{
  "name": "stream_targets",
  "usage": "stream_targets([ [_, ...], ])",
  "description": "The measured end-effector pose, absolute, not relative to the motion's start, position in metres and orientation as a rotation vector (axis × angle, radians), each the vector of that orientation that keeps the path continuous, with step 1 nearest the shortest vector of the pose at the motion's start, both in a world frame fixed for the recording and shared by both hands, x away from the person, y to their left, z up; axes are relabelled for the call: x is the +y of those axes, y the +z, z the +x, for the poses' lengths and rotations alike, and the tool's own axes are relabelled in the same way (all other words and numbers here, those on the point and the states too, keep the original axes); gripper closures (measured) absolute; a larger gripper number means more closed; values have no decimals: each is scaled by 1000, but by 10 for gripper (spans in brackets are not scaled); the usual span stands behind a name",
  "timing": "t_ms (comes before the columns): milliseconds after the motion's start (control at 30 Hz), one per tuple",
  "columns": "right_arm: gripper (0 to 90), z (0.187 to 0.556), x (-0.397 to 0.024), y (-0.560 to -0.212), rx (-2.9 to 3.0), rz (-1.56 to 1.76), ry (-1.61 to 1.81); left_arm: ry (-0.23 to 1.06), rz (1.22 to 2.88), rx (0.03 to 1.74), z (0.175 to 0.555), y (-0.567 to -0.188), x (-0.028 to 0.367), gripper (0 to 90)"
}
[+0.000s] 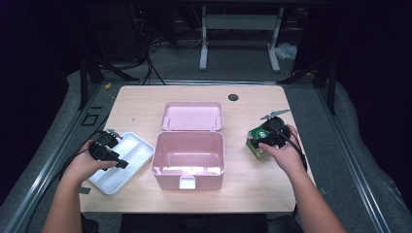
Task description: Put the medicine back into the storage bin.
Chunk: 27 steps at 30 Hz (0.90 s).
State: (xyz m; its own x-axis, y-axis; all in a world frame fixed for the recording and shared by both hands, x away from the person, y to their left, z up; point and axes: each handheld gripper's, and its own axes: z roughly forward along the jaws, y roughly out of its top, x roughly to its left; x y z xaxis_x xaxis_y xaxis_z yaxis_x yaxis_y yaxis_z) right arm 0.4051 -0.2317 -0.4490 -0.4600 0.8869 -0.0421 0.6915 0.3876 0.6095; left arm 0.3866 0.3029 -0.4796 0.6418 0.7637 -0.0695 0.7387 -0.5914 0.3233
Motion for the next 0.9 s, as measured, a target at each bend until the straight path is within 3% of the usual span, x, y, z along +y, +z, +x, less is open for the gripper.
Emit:
stream_targets([
  [567,53,457,-236,-460,2441,1503,463,89,2543,1198,389,-483,304,401],
  [900,64,470,-233,-467,2508,1518,350,87,2547,1204,389,-484,303,396],
])
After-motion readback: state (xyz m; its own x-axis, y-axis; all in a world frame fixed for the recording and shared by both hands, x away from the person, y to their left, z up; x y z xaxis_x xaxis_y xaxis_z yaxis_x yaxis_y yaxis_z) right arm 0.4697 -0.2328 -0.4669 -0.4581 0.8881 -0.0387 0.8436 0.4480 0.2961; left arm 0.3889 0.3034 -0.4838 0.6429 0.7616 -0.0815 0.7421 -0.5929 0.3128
